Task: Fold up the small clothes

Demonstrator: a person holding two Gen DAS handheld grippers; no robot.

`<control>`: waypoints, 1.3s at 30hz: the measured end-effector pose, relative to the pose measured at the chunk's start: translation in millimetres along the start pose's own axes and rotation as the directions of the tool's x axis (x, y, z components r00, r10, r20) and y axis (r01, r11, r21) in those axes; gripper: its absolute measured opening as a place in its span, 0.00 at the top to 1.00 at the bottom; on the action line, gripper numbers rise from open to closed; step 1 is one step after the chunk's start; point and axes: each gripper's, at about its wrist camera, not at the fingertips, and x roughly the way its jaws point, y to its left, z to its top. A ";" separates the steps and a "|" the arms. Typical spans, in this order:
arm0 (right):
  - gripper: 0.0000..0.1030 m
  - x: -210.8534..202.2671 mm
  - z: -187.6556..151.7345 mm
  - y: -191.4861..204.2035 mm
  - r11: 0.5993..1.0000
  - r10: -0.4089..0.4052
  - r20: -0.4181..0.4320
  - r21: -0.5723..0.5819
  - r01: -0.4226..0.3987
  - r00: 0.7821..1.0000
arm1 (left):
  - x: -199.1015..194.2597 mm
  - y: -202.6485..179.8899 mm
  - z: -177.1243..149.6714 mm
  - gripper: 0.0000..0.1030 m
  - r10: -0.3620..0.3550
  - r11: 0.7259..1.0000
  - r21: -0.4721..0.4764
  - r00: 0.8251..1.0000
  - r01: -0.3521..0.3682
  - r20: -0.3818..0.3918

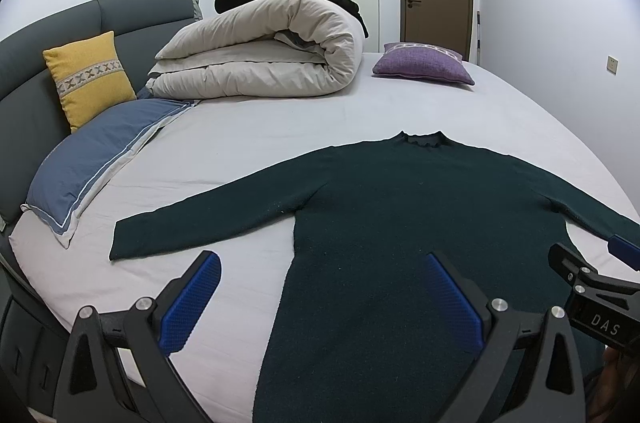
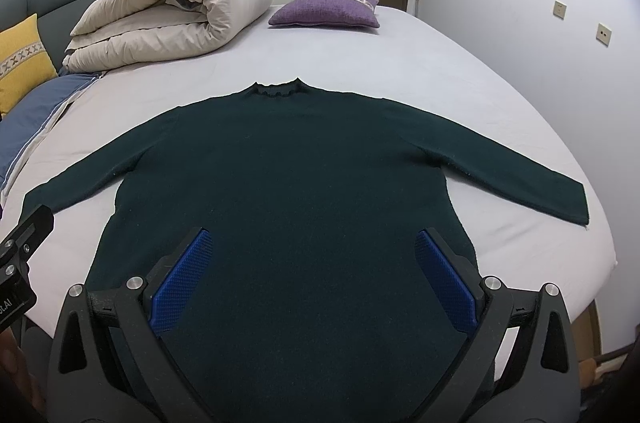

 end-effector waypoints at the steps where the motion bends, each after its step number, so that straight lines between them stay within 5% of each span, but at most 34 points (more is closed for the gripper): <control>1: 0.00 0.2 0.6 -0.3 1.000 0.001 -0.001 0.000 -0.001 1.000 | 0.0 0.1 -0.1 0.00 0.000 1.000 0.000 1.000 0.000 0.000; 39: 0.00 0.0 2.1 -0.1 1.000 0.006 -0.009 -0.009 -0.006 1.000 | 0.8 -0.2 -1.7 0.00 0.000 1.000 -0.003 1.000 0.000 0.001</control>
